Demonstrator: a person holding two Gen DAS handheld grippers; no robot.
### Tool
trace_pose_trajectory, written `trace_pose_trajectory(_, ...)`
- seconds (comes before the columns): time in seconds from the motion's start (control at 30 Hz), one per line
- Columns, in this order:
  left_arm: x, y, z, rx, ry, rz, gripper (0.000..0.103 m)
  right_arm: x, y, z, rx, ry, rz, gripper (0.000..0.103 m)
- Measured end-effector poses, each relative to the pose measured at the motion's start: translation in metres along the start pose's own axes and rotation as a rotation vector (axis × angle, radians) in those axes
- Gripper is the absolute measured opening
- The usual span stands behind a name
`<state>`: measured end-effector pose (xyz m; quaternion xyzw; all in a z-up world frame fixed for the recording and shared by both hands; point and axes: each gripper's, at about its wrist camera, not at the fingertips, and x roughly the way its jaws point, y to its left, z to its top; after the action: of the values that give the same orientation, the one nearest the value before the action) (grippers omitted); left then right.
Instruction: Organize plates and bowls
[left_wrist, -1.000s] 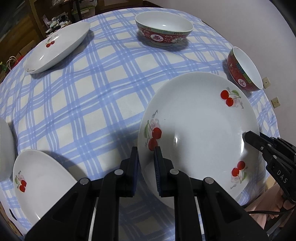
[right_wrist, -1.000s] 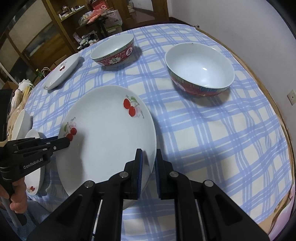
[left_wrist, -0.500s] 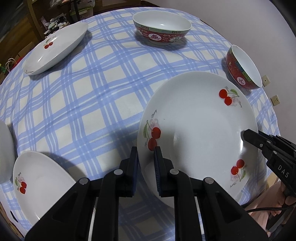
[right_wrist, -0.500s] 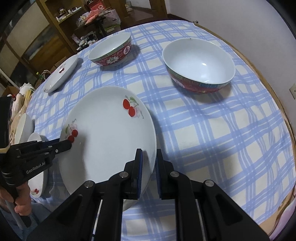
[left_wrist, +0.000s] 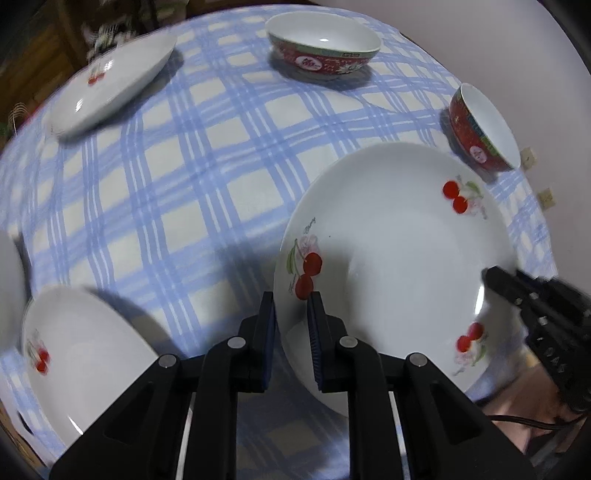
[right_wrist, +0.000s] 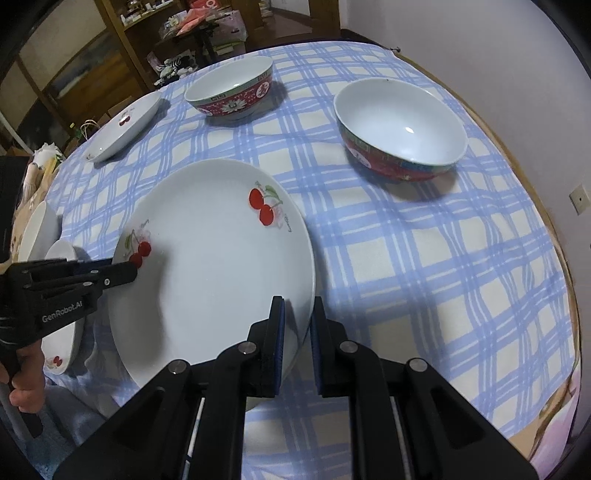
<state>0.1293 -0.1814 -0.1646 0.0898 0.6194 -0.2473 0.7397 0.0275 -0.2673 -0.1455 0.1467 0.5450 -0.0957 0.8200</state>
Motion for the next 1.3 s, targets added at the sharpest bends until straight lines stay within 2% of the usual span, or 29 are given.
trace_pose_trajectory(0.07,-0.001,0.002,-0.001,-0.011,0.016,-0.032,0.016,-0.004,-0.002,-0.002,0.010,-0.006,0.003,0.015)
trace_pose_trajectory(0.2,0.002,-0.005,-0.002,0.038,0.005,0.027,0.016,0.000,0.000,-0.002,-0.004,0.007,-0.016,0.015)
trace_pose_trajectory(0.3,0.004,-0.008,-0.002,0.053,0.005,0.040,0.016,0.003,0.001,-0.002,-0.011,0.017,-0.035,0.015)
trace_pose_trajectory(0.43,0.004,-0.008,-0.001,0.064,-0.002,0.056,0.016,0.002,0.000,0.000,-0.002,0.006,-0.011,0.015)
trace_pose_trajectory(0.53,0.003,-0.008,0.000,0.072,-0.013,0.086,0.020,0.002,-0.002,0.002,0.011,0.007,0.006,0.015)
trace_pose_trajectory(0.73,-0.004,0.005,0.000,0.036,-0.012,0.067,0.026,-0.001,0.003,0.003,0.001,-0.005,-0.024,0.017)
trace_pose_trajectory(0.87,-0.014,0.009,-0.003,0.008,-0.014,0.054,0.026,-0.013,0.006,0.002,-0.010,-0.046,-0.035,0.035)
trace_pose_trajectory(0.97,-0.029,0.013,-0.010,0.023,-0.046,0.093,0.026,-0.020,0.009,0.002,-0.024,-0.072,-0.068,0.057)
trace_pose_trajectory(1.0,-0.031,0.013,-0.012,0.020,-0.051,0.106,0.027,-0.022,0.010,0.002,-0.028,-0.082,-0.078,0.061)
trace_pose_trajectory(1.17,-0.052,0.015,-0.024,0.032,-0.071,0.136,0.047,-0.035,0.015,0.001,-0.031,-0.128,-0.119,0.071)
trace_pose_trajectory(1.23,-0.061,0.013,-0.029,0.065,-0.090,0.168,0.052,-0.041,0.018,0.001,-0.037,-0.149,-0.124,0.075)
trace_pose_trajectory(1.3,-0.072,0.013,-0.035,0.101,-0.110,0.193,0.060,-0.048,0.023,0.000,-0.048,-0.176,-0.133,0.087)
